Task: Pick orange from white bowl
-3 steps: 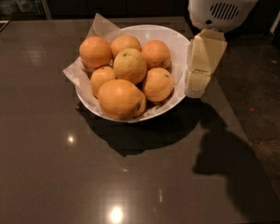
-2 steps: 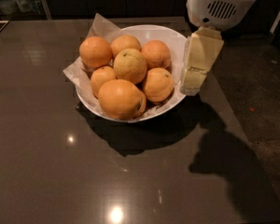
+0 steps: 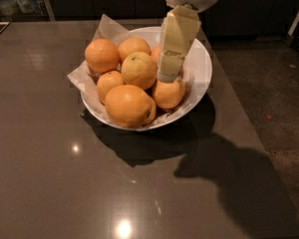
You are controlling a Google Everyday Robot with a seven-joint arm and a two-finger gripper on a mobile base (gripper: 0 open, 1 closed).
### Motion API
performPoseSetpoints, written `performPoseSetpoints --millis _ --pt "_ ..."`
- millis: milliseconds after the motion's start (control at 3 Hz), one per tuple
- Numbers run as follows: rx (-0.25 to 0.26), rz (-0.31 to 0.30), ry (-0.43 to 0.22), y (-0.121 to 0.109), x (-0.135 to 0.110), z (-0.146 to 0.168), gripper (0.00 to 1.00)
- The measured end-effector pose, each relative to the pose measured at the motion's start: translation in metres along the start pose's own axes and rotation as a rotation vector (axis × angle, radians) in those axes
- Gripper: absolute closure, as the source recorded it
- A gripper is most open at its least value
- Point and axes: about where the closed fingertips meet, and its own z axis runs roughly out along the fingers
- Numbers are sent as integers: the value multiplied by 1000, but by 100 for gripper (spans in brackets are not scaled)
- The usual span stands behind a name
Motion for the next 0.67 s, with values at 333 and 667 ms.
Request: performPoseSetpoints --millis 333,667 --pt "-21 -18 -15 -3 -22 3 5" --pt "-35 -34 -15 -8 -39 11 6"
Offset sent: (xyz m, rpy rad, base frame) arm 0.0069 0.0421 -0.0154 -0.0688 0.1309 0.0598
